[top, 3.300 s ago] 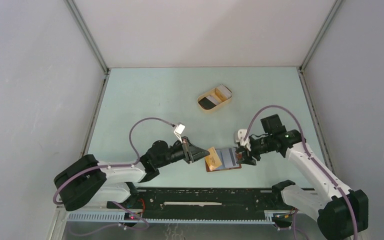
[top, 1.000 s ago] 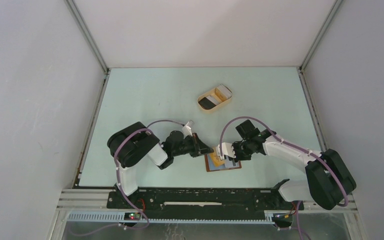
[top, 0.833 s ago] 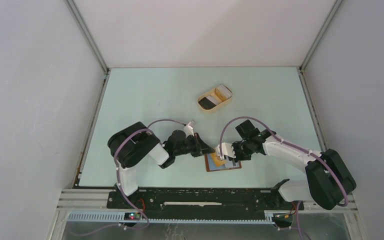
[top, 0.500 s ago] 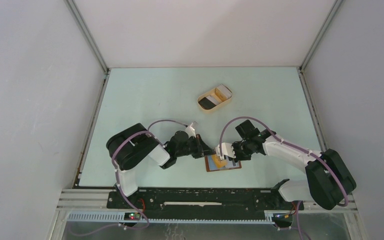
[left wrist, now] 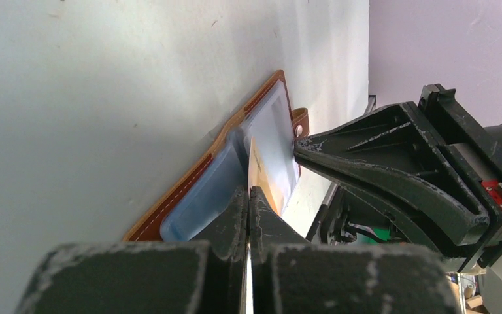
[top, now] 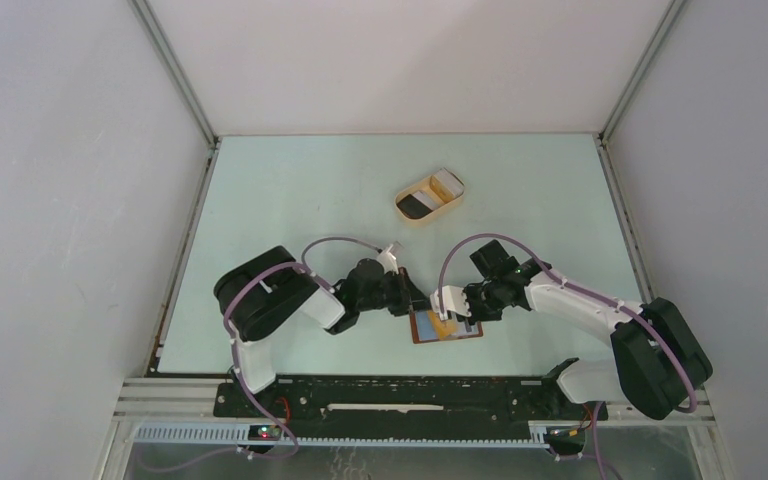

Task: Put the credit cards into the card holder
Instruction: Insert the credit card into the card holder.

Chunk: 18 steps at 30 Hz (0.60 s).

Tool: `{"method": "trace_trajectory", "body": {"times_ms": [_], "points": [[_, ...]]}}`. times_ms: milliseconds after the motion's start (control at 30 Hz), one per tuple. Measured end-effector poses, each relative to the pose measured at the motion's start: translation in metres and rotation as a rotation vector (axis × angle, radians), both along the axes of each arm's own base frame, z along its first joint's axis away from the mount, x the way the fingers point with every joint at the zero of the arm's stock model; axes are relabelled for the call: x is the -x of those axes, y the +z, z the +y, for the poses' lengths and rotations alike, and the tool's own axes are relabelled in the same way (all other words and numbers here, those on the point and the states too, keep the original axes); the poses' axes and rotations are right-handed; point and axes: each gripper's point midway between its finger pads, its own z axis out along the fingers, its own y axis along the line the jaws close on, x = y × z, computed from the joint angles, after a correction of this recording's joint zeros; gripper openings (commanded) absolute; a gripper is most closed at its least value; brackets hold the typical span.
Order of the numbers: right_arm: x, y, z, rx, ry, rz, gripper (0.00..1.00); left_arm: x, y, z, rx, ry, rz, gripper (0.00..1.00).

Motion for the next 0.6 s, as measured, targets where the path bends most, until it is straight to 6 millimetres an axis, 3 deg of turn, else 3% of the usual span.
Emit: {"method": "trace_trajectory", "body": {"times_ms": [600], "points": [[0.0032,0.0005,0.0041,0.004,0.020,-0.006,0.21,-0.0017,-0.0046,-0.0052,-0.043,-0.012,0.047,0.00]]}}
